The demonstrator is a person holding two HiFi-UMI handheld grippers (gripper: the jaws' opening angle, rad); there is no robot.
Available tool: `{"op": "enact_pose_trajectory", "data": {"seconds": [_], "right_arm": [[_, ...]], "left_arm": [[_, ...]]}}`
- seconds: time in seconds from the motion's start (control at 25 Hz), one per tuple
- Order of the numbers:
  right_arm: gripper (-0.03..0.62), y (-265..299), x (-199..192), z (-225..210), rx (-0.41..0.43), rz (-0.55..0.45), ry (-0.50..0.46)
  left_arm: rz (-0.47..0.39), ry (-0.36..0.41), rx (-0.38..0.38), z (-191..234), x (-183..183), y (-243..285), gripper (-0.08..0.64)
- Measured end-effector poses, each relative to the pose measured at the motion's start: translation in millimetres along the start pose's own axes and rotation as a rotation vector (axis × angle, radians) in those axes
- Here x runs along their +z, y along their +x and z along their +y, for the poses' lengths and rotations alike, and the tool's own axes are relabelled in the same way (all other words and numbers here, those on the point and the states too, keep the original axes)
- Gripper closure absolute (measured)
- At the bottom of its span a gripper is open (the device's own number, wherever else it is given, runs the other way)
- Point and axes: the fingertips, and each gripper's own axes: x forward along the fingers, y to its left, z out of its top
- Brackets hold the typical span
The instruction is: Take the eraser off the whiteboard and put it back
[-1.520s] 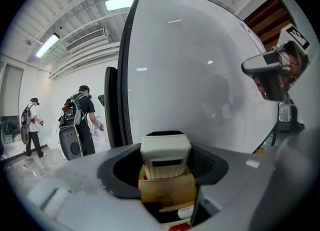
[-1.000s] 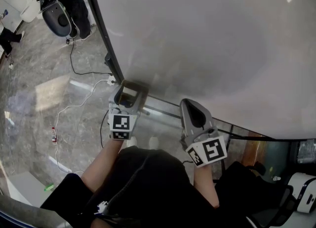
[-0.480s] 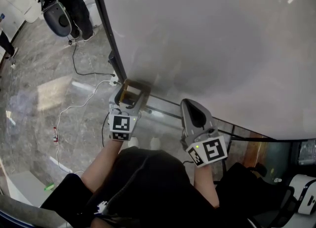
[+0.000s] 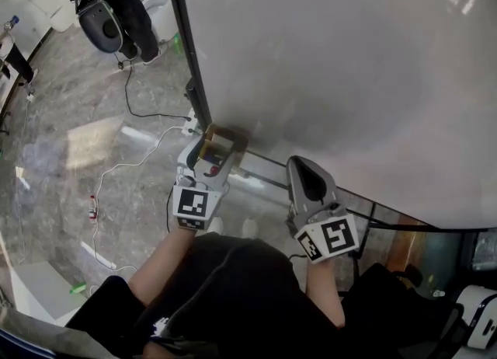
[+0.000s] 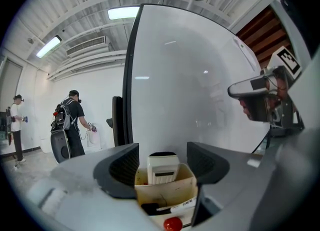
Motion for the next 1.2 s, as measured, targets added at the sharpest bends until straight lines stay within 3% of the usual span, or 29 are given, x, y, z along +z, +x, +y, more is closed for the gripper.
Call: {"op": "enact_pose_trajectory", "data": {"seconds": [0.24, 0.48, 0.92, 1.2], "right_arm": [[0.583, 9, 1, 9, 0.026, -0.007, 0.005], [0.583, 21, 1, 22, 0.056, -0.010, 0.001], [0.583, 31, 6, 39, 0.095, -0.017, -0.006], [0.583, 33, 10, 43, 0.101, -0.019, -0.012]], "left_arm": [[-0.058, -0.036, 0.016, 7, 26, -14, 0.276], [-0.127, -0.052, 0.004, 15, 52, -37, 0.355], [-0.192, -0.046, 0.042, 38, 74, -70, 0.522], [-0.196, -0.055, 0.047, 42, 73, -79, 0.554]]}}
